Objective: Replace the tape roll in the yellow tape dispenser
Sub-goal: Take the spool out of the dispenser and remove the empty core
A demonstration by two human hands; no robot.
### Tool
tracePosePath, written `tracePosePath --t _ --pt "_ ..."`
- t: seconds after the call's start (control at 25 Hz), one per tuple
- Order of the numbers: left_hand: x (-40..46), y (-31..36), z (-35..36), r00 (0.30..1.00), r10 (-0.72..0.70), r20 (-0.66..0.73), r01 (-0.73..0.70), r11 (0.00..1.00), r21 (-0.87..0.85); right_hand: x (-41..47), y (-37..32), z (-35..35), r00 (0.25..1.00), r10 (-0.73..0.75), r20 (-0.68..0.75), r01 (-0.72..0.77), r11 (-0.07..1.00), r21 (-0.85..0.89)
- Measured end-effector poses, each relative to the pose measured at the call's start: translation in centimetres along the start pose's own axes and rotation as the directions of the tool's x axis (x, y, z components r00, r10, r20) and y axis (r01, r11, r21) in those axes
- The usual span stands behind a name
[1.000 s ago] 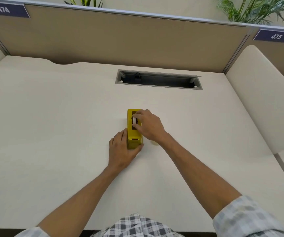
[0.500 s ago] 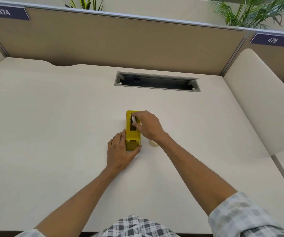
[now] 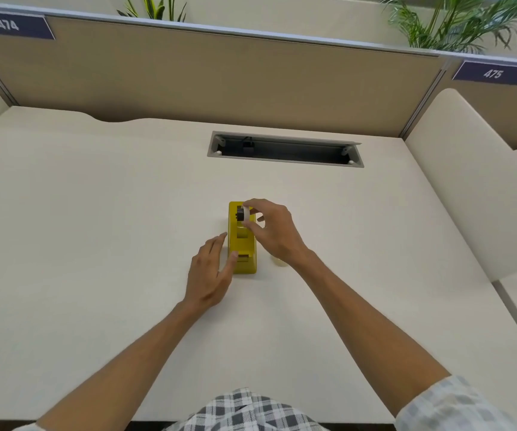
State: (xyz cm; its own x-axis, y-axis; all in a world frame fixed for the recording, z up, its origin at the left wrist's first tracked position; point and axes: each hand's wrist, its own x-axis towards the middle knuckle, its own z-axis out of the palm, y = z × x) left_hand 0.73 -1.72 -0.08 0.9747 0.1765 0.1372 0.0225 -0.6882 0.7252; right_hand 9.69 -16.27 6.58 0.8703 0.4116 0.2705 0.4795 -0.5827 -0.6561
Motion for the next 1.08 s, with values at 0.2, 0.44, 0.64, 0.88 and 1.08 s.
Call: tracePosePath --t 0.2,0.44,0.64,0.88,1.08 --pt "1.1 2.7 -1.8 0.988 0.065 -0.141 -0.092 0.977 -0.195 -2.2 -1.2 -0.9 0.998 0.054 -0.022 -0.049 0.984 0.173" --pt "1.1 4.3 -2.3 0.983 0.127 -0.131 -0.166 0.922 -0.350 -4.2 -2.0 -1.4 0.996 0.084 -0.040 -0.067 0.944 0.324" --pt "0.3 4.4 -2.4 0.988 0.120 -0.100 -0.150 0.912 -0.381 -5.1 -1.6 -1.9 0.994 0.108 -0.030 -0.092 0.937 0.336" --pt "0.0 4.3 -2.8 0.990 0.087 -0.110 -0.123 0.917 -0.381 -6.2 1.7 -3.5 0.977 0.196 -0.090 -0.179 0.969 0.171" --pt "0.0 4.6 -3.0 0.989 0.097 -0.111 -0.133 0.910 -0.393 -7.5 5.9 -4.6 0.938 0.331 -0.108 -0.335 0.942 -0.027"
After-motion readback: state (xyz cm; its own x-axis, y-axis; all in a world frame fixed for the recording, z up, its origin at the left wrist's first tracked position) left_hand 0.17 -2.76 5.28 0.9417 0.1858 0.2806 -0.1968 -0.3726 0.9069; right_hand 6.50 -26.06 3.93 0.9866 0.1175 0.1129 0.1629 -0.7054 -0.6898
